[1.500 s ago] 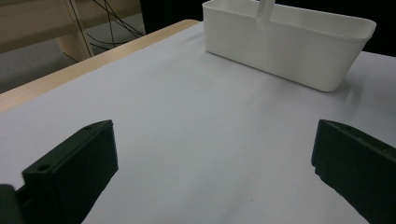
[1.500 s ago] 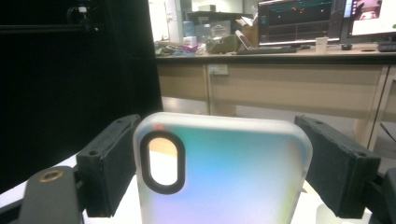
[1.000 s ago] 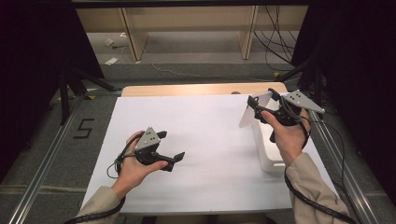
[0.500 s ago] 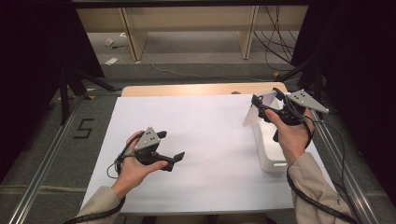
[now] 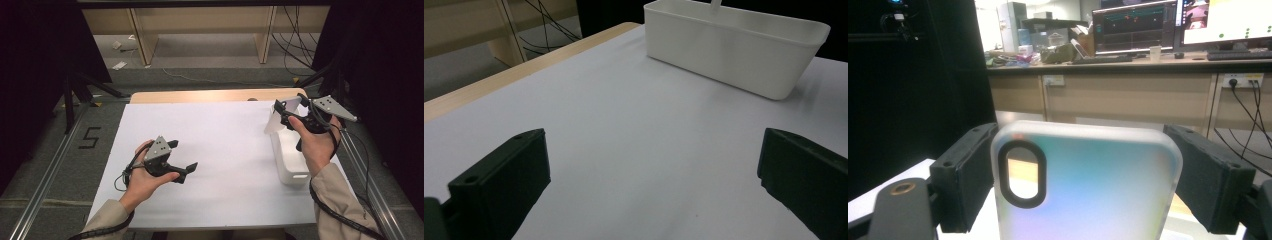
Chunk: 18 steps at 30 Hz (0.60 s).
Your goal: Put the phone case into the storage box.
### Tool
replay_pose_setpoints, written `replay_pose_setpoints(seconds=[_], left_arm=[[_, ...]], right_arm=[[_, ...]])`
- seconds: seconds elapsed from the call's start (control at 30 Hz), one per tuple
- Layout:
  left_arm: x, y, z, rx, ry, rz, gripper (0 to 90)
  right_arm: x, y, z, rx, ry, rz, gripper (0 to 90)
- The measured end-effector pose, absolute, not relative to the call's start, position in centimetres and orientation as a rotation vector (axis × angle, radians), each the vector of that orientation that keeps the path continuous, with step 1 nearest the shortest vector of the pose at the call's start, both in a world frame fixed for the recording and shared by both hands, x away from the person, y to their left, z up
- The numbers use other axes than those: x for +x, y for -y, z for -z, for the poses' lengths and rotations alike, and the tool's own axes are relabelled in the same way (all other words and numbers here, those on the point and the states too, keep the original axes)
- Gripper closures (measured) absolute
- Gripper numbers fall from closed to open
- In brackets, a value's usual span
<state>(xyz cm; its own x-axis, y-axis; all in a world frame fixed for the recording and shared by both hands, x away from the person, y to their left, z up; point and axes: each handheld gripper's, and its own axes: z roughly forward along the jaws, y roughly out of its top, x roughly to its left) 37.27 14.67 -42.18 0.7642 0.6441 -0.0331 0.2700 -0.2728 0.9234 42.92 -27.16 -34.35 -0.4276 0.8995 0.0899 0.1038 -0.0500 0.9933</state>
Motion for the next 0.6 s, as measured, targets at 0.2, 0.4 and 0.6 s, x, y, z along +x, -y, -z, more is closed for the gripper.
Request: replay_pose_setpoints(seconds=[0.2,0.4,0.6], left_arm=[[37.28,-14.67,42.21,1.86,-0.703,-0.424,0.0],[37.28,-14.69,42.17,1.859,-0.703,-0.425,0.0],[37.28,-14.7,42.17,1.858,-0.703,-0.425,0.0]], right_arm=[[42.95,27.53,34.31,1.091,-1.558,-1.535,18.2],[42.99,27.8,34.36,1.102,-1.549,-1.528,18.2],[43.02,28.11,34.37,1.111,-1.542,-1.519,18.2]])
